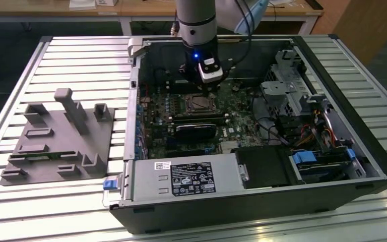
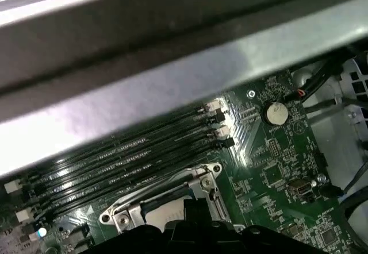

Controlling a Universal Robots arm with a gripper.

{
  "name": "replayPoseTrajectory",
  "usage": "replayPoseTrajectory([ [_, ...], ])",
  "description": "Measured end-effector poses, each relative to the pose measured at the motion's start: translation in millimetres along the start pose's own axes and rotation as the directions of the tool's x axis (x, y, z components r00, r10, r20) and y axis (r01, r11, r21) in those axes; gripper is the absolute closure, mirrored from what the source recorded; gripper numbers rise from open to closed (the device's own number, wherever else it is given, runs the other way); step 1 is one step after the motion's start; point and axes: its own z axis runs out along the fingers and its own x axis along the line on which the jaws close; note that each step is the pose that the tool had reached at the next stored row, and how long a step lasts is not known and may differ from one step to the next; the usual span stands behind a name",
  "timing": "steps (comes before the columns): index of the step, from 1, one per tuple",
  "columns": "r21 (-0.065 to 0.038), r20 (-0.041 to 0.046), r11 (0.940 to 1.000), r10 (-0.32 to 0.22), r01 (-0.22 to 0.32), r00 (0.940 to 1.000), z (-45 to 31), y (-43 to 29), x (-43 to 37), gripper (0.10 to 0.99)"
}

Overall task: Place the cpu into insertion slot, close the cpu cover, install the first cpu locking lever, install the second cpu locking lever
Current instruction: 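Install the first cpu locking lever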

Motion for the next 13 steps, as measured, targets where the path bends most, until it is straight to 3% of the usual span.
replayPoseTrajectory([
  [9, 0.001, -0.0032, 1.0000, -0.004, 0.004, 1.0000, 2.8, -14.6, -5.8, 0.980],
  [13, 0.000, -0.0032, 1.0000, -0.004, 0.004, 1.0000, 3.0, -17.0, -6.7, 0.980],
])
